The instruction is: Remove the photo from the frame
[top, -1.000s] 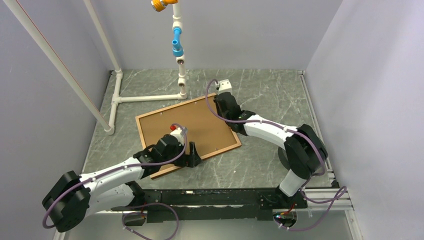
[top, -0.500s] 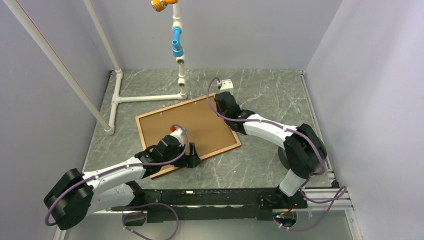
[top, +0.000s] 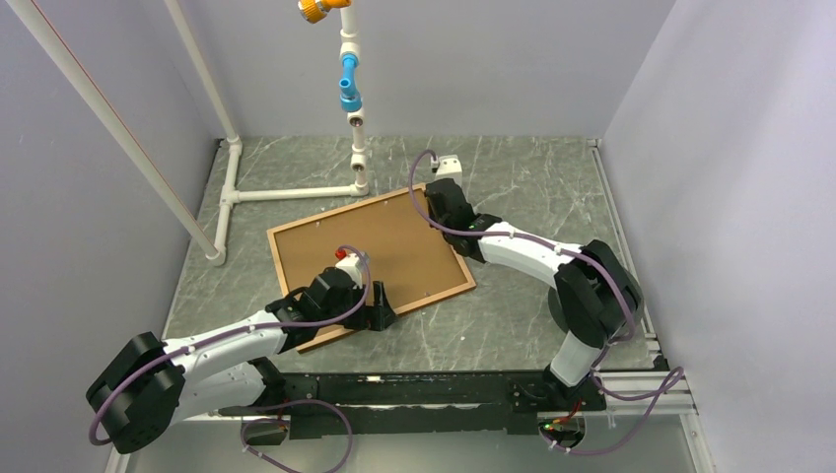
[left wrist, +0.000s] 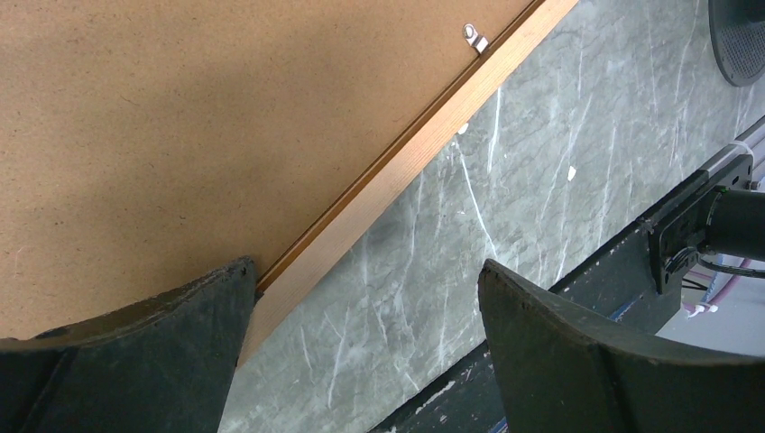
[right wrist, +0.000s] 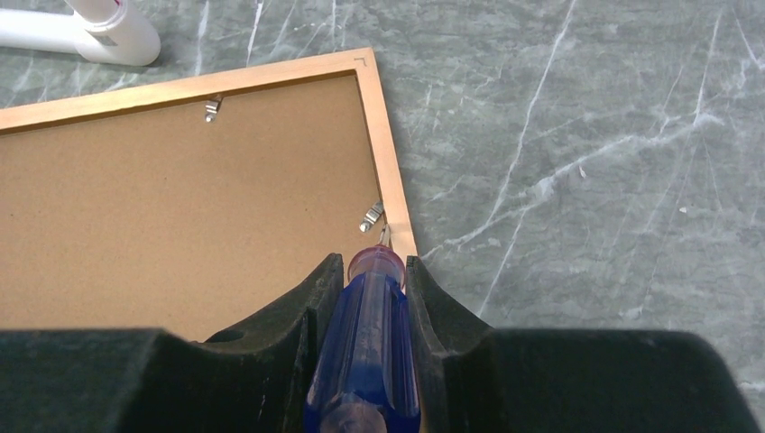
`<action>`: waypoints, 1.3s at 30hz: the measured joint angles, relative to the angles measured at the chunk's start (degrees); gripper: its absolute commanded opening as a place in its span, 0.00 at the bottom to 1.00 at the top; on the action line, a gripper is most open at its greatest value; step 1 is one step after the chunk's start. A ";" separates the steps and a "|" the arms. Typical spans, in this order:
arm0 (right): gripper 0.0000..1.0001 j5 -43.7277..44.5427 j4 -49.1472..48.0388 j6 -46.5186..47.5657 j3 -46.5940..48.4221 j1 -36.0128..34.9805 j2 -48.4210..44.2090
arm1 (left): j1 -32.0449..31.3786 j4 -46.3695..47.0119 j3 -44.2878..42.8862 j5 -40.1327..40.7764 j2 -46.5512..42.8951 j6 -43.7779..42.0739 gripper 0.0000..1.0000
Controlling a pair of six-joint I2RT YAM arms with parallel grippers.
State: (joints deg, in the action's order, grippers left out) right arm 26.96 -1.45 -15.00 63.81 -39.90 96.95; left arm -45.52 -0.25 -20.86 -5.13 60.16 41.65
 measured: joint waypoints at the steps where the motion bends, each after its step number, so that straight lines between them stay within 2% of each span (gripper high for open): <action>1: 0.00 0.00 -0.22 0.02 0.15 0.09 0.26 | 0.00 0.02 0.00 0.00 0.00 0.00 0.97; 12: 0.00 -1.64 -1.68 1.55 1.20 0.50 1.62 | 0.00 0.33 0.00 0.02 0.22 -0.02 0.97; 27: 0.00 -9.11 -7.69 4.52 -0.46 0.74 1.62 | 0.20 1.18 -0.20 -0.07 0.85 -0.50 0.99; 33: 0.00 -7.52 -3.43 3.58 -0.50 0.59 -1.86 | 4.48 -8.61 -2.95 0.04 -3.89 -1.70 0.99; 39: 0.00 -8.50 1.11 0.72 -4.33 0.46 -12.52 | 15.26 -21.55 -10.58 5.22 -11.39 -1.77 0.99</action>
State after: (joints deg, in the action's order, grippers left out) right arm 18.46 -0.34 -14.28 59.48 -39.44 84.42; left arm -30.26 -21.80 -31.44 0.10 48.77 39.88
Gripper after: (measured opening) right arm 0.296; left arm 0.994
